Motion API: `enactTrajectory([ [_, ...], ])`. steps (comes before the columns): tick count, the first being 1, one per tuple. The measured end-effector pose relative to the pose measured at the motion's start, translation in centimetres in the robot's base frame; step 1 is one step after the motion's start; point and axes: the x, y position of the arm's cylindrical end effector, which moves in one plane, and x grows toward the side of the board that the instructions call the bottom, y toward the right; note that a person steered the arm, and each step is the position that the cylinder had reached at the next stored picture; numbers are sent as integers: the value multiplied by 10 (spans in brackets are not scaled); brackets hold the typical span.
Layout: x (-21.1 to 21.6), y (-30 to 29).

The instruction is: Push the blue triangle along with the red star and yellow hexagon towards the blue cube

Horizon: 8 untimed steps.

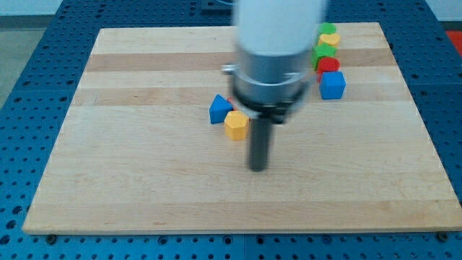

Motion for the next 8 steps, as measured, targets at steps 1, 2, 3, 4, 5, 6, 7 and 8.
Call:
enactTrajectory([
  [1, -26, -69],
  [2, -62, -90],
  [3, -73, -92],
  [4, -74, -91],
  [5, -84, -86],
  [6, -94, -73],
  [7, -95, -51],
  [8, -95, -23],
])
